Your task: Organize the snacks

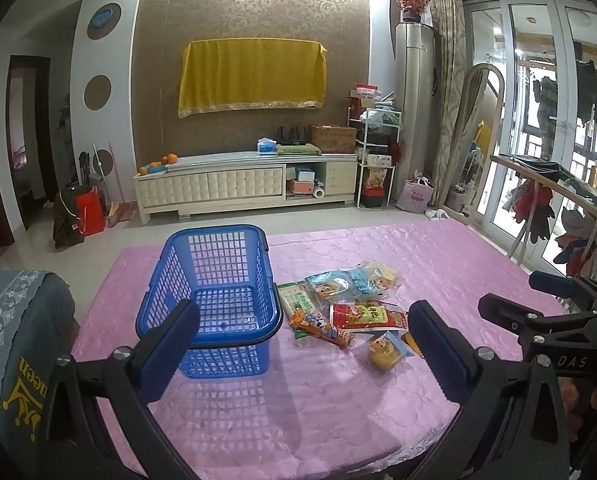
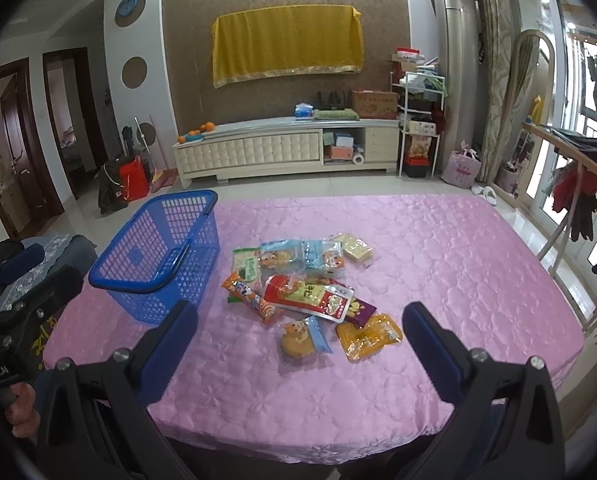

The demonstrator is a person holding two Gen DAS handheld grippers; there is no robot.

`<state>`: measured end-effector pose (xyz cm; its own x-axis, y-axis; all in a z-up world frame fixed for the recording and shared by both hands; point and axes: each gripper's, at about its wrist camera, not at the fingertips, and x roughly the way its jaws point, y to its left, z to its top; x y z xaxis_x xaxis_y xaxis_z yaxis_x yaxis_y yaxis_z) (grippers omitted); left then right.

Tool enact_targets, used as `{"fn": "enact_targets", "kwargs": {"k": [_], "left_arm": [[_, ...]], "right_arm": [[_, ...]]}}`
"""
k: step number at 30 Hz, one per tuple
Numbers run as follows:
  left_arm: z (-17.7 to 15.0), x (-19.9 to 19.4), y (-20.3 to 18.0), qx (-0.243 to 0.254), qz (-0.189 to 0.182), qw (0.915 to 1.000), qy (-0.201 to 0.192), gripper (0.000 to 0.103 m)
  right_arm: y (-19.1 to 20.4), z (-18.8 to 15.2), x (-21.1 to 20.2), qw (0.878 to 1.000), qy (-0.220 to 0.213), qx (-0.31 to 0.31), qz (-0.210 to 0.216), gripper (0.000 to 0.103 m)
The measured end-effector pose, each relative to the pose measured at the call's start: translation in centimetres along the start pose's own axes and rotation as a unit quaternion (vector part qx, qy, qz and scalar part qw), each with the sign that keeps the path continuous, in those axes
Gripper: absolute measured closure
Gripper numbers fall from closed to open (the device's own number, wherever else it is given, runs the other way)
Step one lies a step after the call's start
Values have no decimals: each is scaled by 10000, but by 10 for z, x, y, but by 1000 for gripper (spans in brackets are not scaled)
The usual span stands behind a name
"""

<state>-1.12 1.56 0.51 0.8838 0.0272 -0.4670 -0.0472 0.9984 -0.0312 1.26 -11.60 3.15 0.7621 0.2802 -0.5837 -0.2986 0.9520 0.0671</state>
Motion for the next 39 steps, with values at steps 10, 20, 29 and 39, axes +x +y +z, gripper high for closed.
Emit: {"fn": "enact_targets", "kwargs": {"k": [10,20,29,39], "left_arm": [[1,-2,2,-28,8,10000,19,0],[-1,-3,1,-7,57,10000,14,0],[-3,-2,5,-106,30,9999,75,0],[-3,-5,8,-224,46,9997,113,0]], "right_arm": [[1,1,0,10000,42,38,45,0],[0,1,1,9999,49,56,73,0],[0,0,0,9999,75,88,99,0],[-1,0,0,9998,82,116,107,0]]}}
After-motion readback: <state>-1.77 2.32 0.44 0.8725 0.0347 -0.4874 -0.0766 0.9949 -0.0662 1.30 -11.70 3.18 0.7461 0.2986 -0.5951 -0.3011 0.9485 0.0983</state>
